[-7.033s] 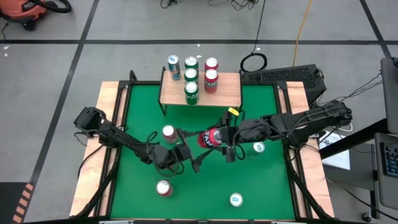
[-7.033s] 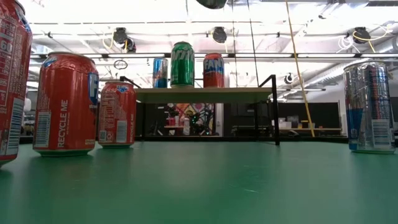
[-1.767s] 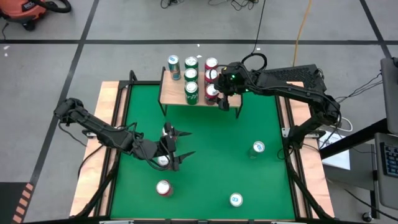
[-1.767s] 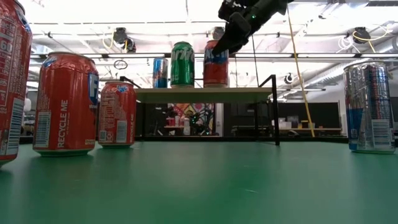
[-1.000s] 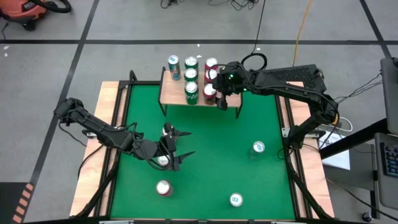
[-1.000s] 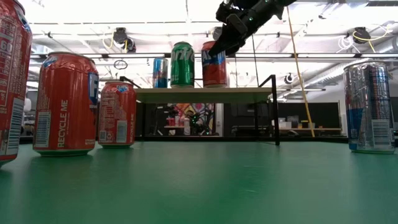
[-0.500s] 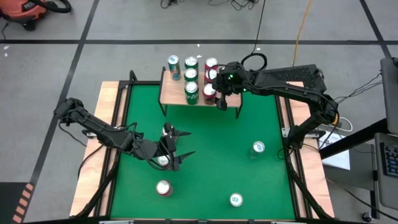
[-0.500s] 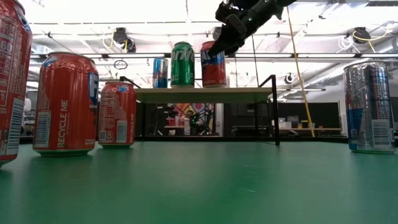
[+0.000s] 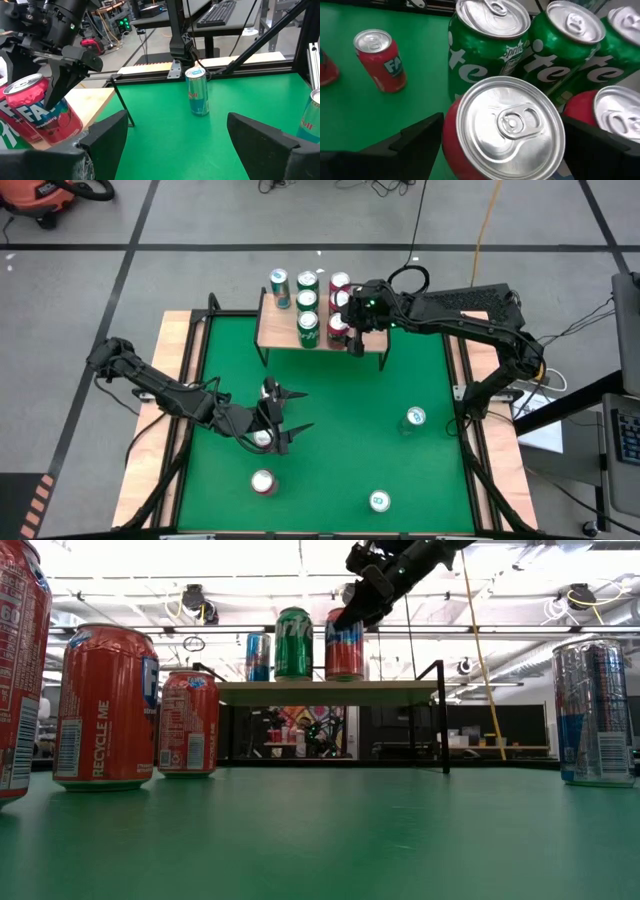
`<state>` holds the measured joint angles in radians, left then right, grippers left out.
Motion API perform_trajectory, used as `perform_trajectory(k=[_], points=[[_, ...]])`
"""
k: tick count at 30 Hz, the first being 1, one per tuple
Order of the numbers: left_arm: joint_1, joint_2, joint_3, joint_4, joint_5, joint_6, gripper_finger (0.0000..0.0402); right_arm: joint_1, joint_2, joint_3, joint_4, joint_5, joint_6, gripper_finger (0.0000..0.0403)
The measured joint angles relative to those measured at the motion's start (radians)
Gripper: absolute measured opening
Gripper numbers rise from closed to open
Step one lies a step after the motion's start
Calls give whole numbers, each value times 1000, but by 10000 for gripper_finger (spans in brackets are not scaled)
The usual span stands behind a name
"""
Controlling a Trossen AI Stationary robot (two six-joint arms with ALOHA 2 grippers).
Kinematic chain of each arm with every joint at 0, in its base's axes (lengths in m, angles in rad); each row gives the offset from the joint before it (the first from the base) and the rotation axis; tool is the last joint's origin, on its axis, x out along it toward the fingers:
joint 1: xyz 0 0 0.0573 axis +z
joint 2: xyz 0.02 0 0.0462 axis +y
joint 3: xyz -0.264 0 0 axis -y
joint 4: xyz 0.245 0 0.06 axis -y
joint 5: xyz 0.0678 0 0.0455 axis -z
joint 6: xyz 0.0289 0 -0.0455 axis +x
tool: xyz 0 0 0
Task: Place canned beverage on shelf
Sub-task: Put the orange soda can on the shelf aligned with the other orange soda can
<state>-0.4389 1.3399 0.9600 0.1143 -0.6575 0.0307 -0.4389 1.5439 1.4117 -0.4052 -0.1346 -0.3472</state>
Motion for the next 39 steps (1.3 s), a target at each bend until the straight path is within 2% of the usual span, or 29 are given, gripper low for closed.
perform_trajectory(k=[14,21,24,32,39], points=[[0,0,0,-1,0,2,331,34,-112,0,16,-10,9,354],[-2,0,0,-4,0,5,331,84,-209,0,-168,-16,63,338],[-1,0,0,-4,0,10,331,106,-218,-35,-198,30,90,322],[-1,0,0,-4,0,8,331,135,-206,-199,-64,106,119,279],[-1,0,0,-4,0,3,331,135,-201,-277,56,101,160,254]])
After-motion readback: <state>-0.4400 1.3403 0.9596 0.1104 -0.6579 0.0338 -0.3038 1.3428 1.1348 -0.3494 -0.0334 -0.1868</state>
